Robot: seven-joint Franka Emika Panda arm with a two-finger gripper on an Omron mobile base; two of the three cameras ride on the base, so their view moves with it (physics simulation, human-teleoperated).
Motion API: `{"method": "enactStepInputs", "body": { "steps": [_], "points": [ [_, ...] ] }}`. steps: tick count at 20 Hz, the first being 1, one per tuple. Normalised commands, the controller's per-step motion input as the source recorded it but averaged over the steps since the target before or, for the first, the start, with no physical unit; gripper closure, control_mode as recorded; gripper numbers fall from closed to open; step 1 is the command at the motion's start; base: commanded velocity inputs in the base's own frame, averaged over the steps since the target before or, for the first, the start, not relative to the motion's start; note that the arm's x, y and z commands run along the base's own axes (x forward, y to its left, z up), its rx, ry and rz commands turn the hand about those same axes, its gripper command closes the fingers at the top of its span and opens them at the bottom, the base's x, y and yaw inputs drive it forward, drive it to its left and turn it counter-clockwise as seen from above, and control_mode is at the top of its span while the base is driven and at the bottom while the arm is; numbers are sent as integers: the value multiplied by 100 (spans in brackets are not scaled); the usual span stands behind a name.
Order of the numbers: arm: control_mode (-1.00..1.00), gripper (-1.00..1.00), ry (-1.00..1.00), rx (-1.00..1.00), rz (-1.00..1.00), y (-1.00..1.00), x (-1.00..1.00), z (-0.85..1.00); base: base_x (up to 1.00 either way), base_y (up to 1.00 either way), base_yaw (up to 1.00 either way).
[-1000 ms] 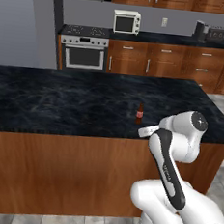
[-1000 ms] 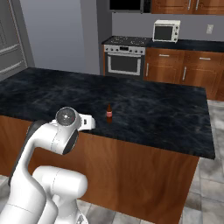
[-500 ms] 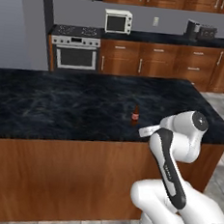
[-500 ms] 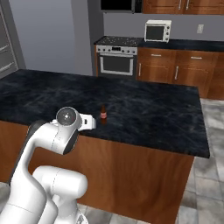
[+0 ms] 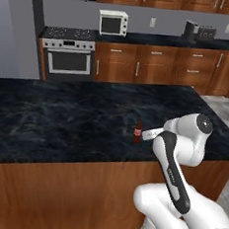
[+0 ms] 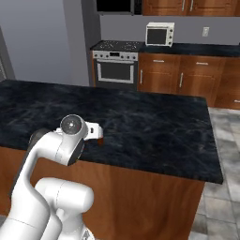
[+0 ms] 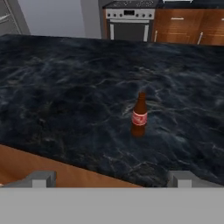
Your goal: Place the large bottle from the dining counter next to the other large bottle outside the sink, and place the small bottle from the dining counter next to the other small bottle inside the sink.
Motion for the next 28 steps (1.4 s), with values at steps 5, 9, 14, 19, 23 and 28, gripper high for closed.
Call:
{"method": "enactStepInputs", "body": {
  "steps": [5,9,14,19,23,28],
  "points": [
    [100,-100,0,0,0,0,0,0,33,12,-9],
    [100,-100,0,0,0,0,0,0,24,13,-6],
    [100,-100,0,0,0,0,0,0,20,8,-3],
    [100,-100,0,0,0,0,0,0,26,7,-4],
    [100,-100,0,0,0,0,0,0,18,11,-2],
    [100,-100,0,0,0,0,0,0,22,6,-2]
  ]
}}
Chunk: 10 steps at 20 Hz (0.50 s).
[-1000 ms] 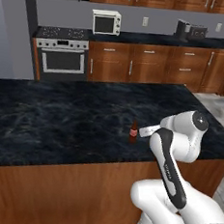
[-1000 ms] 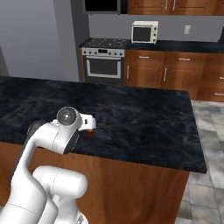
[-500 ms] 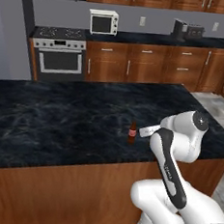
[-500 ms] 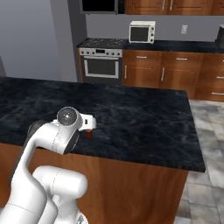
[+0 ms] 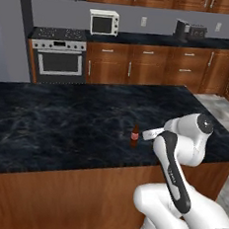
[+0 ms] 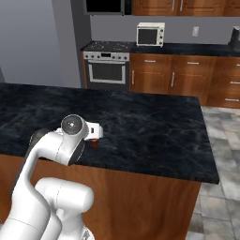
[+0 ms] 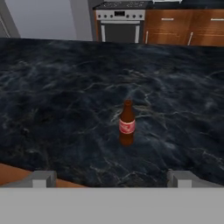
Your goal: Place the large bottle from the dining counter next to the other large bottle outside the sink, and place the small bottle from the dining counter next to the other small bottle inside the sink.
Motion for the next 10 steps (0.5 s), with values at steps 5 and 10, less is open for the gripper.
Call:
{"method": "enactStepInputs", "body": {
  "steps": [5,10],
  "points": [
    [100,-100,0,0,0,0,0,0,16,6,-2],
    [100,-100,0,0,0,0,0,0,9,16,-2]
  ]
}}
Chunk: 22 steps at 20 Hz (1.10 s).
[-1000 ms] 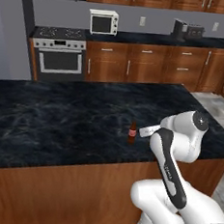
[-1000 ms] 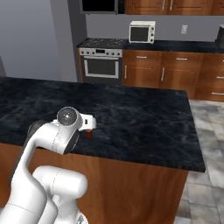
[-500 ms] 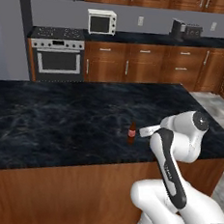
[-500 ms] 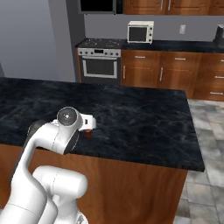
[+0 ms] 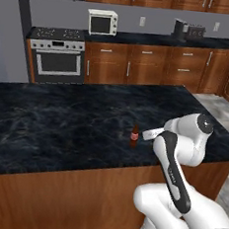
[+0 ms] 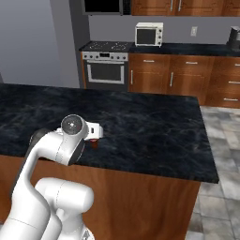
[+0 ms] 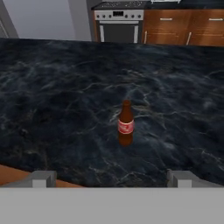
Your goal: Place the large bottle from the dining counter next to the other large bottle outside the sink, and place the small bottle from the dining counter next to the other small bottle inside the sink.
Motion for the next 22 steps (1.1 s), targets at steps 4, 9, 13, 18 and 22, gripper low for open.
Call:
{"method": "enactStepInputs", "body": {
  "steps": [4,9,13,18,22],
  "points": [
    [-100,-100,0,0,-6,19,3,-1,0,0,0],
    [-100,-100,0,-5,-8,23,5,0,0,0,0],
    [-100,-100,0,-7,-6,20,12,0,0,0,0],
    [-100,-100,3,-2,-2,1,19,0,0,0,0],
    [-100,-100,6,0,0,0,24,-2,0,0,0]
  ]
}}
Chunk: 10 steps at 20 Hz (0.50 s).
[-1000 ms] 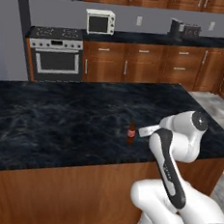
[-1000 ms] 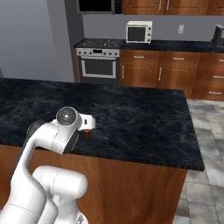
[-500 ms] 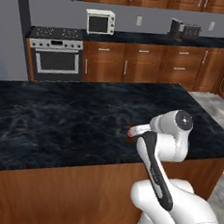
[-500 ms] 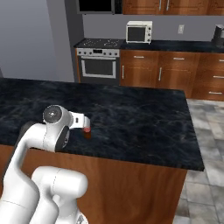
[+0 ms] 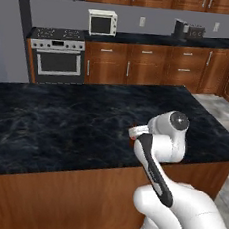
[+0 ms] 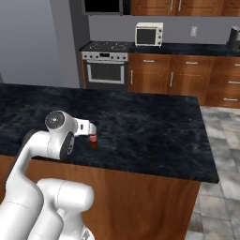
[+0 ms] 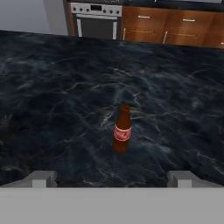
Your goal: Place the large bottle from the dining counter next to the other large bottle outside the sink, and place the small bottle from the dining counter next to the other small bottle inside the sink.
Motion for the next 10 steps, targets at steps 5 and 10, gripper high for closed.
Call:
{"method": "enactStepInputs", "body": {
  "steps": [5,10],
  "points": [
    [-100,-100,6,0,0,-4,20,-1,0,0,0],
    [-100,-100,9,0,0,0,19,-13,0,0,0]
  ]
}}
